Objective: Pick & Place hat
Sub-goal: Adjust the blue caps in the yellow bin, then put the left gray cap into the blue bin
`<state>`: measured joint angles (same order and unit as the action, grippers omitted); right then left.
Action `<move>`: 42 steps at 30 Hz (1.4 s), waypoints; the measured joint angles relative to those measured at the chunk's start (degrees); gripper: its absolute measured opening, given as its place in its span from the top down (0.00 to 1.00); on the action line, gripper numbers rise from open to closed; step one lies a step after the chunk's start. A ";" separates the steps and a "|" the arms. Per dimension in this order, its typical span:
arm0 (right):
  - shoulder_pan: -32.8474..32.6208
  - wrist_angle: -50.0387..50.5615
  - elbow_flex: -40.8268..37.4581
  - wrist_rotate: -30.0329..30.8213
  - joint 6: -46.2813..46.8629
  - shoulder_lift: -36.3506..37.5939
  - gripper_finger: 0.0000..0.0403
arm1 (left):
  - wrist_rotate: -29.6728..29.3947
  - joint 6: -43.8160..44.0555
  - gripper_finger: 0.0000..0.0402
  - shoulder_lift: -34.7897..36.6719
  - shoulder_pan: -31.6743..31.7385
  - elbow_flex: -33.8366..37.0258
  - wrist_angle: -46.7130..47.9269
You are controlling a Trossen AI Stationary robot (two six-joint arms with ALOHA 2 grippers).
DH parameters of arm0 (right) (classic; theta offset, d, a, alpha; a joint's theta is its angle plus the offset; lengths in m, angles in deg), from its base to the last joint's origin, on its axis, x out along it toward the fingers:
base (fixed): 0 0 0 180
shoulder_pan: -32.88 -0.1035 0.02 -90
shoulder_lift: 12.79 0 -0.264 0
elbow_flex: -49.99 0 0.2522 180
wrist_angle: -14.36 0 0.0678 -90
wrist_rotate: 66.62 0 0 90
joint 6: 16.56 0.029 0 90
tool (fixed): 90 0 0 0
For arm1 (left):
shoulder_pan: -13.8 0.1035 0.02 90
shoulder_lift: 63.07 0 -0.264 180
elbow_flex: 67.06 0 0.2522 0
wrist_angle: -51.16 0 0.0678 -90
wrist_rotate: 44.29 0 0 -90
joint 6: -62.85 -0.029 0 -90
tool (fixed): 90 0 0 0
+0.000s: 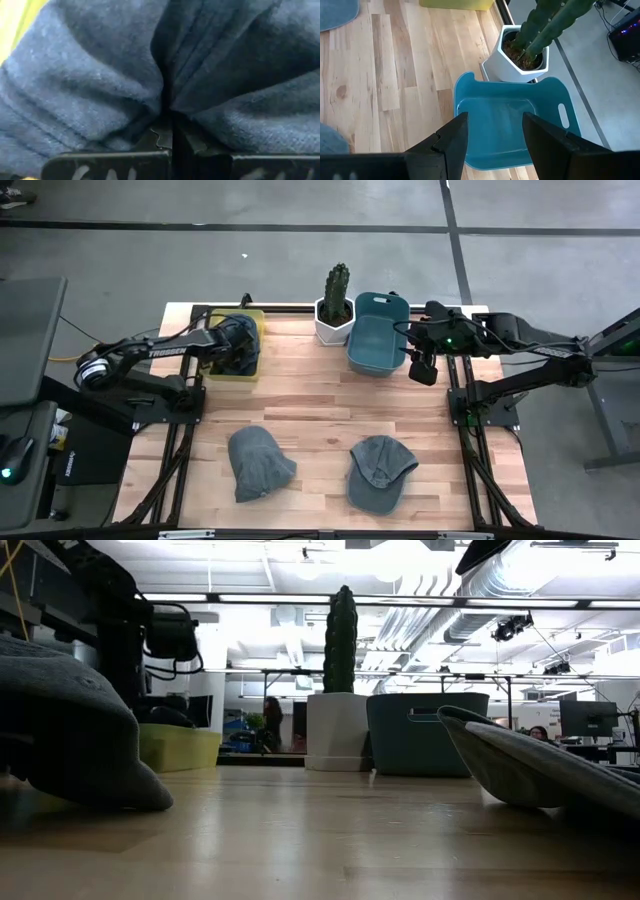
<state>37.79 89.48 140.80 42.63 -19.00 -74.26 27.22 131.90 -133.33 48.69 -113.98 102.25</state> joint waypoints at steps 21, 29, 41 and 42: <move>0.00 0.07 0.00 -0.64 -2.59 0.00 0.55 | 5.67 -22.90 0.52 0.00 -0.02 -16.65 19.08; 0.60 1.21 0.00 -0.32 -3.96 0.42 0.55 | 2.80 -23.03 0.46 4.12 -2.11 -20.95 23.87; 9.22 1.82 0.00 -5.73 -8.89 6.35 0.55 | -2.79 -13.12 0.50 13.24 -18.94 -21.10 25.39; 10.00 1.83 0.00 -6.76 -9.39 6.58 0.55 | -3.36 -12.03 0.51 13.23 -20.96 -21.10 25.38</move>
<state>47.79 91.31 140.80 35.88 -28.39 -67.68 23.87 119.87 -120.10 27.73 -135.08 127.63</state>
